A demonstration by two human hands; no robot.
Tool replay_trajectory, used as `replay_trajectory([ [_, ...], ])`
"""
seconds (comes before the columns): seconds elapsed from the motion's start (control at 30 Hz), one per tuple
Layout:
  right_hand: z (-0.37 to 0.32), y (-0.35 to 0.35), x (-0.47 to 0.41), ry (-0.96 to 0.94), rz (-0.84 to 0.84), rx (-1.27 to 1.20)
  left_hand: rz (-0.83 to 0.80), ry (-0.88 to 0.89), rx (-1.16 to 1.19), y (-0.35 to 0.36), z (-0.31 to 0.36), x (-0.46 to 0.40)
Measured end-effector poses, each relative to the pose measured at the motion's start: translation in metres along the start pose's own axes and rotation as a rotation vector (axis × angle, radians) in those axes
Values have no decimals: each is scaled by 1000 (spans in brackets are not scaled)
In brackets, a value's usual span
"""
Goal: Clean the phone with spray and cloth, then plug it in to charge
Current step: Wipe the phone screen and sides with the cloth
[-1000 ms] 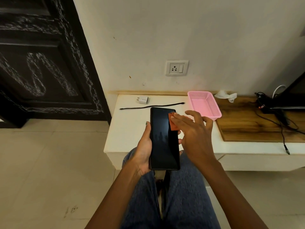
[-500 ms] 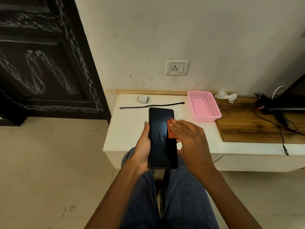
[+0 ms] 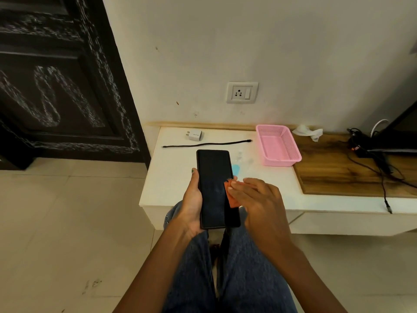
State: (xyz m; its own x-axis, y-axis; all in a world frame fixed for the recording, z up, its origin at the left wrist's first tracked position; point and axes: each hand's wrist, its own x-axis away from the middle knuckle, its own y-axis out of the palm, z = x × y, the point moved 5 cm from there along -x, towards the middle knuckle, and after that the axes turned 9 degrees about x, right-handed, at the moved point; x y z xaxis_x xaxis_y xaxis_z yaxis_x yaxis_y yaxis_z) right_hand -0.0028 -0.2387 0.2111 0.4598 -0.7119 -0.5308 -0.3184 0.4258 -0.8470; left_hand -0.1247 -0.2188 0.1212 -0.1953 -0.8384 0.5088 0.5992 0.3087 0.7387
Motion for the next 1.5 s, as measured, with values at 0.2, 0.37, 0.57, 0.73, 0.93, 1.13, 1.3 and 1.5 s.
replay_trajectory([
  [0.2,4,5,-10,79,-86,41,69,9,-65,1,-5,-1],
  [0.37,-1,2,3,23,-12,6,-8,-11,23,2,0,1],
  [0.57,-2,8,-3,97,-99,26,-4,-15,20,7,-1,2],
  [0.73,-7,5,3,61,-89,-2,-20,-1,37,5,5,3],
  [0.93,-9,5,-6,97,-112,-20,-32,7,31,9,4,5],
  [1.13,-16,2,0,43,-88,-24,-24,27,47,7,10,6],
  [1.3,-15,5,-9,74,-107,-36,-12,16,41,5,3,5],
  [1.5,-19,5,-4,41,-138,-77,-38,15,50,5,8,4],
])
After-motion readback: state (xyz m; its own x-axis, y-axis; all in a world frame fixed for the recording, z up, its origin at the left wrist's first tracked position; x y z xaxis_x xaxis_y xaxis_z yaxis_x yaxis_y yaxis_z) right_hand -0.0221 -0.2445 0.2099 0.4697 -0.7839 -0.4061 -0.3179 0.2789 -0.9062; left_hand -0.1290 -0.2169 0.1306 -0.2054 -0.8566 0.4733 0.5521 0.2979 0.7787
